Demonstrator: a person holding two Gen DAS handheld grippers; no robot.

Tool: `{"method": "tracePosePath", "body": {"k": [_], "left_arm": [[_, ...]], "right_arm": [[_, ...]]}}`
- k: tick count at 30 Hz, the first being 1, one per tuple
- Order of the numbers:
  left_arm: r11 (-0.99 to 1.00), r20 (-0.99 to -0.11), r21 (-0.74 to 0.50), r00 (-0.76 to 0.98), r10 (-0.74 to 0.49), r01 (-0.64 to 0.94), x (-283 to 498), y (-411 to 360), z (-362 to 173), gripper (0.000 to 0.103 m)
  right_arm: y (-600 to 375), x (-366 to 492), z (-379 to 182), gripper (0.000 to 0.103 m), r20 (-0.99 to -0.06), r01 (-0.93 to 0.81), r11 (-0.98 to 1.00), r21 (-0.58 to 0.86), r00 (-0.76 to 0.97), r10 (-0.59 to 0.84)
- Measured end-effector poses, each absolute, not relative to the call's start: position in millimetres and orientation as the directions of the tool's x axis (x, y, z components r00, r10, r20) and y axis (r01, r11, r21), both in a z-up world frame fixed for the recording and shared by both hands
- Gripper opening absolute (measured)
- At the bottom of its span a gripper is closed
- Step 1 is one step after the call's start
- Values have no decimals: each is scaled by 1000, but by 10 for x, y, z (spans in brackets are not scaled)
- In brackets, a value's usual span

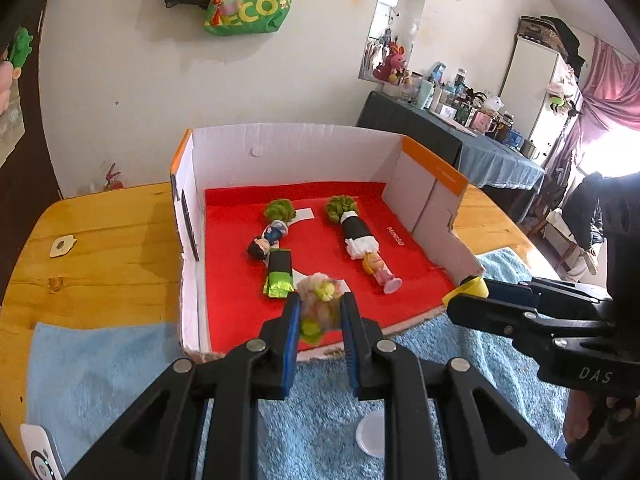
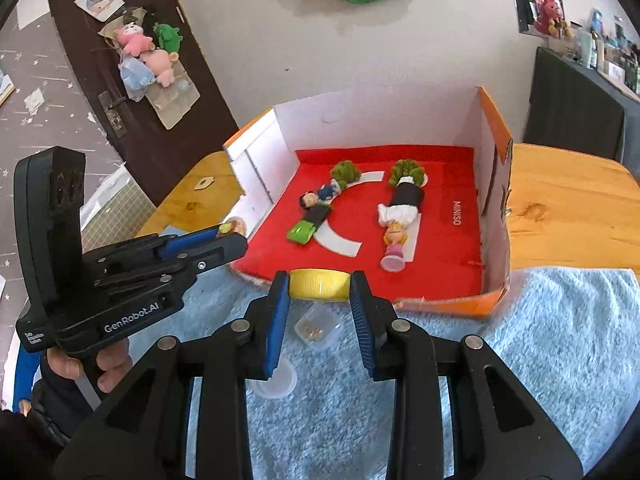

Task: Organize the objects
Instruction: 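Carry the small figure and the yellow cup up into the box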

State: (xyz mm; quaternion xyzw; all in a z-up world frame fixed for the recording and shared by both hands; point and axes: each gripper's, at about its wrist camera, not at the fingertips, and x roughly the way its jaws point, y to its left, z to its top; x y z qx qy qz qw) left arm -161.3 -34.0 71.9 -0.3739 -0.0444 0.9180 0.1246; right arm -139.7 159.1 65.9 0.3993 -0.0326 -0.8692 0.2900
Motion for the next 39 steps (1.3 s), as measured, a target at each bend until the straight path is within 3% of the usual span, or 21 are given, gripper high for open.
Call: {"method": "tracePosePath", "body": {"k": [39], "left_arm": [[-973, -794, -166, -564, 229, -162, -2137, -388, 184, 21]], "right_arm": [[1304, -2077, 161, 29, -785, 465, -839, 283, -391, -481]]}}
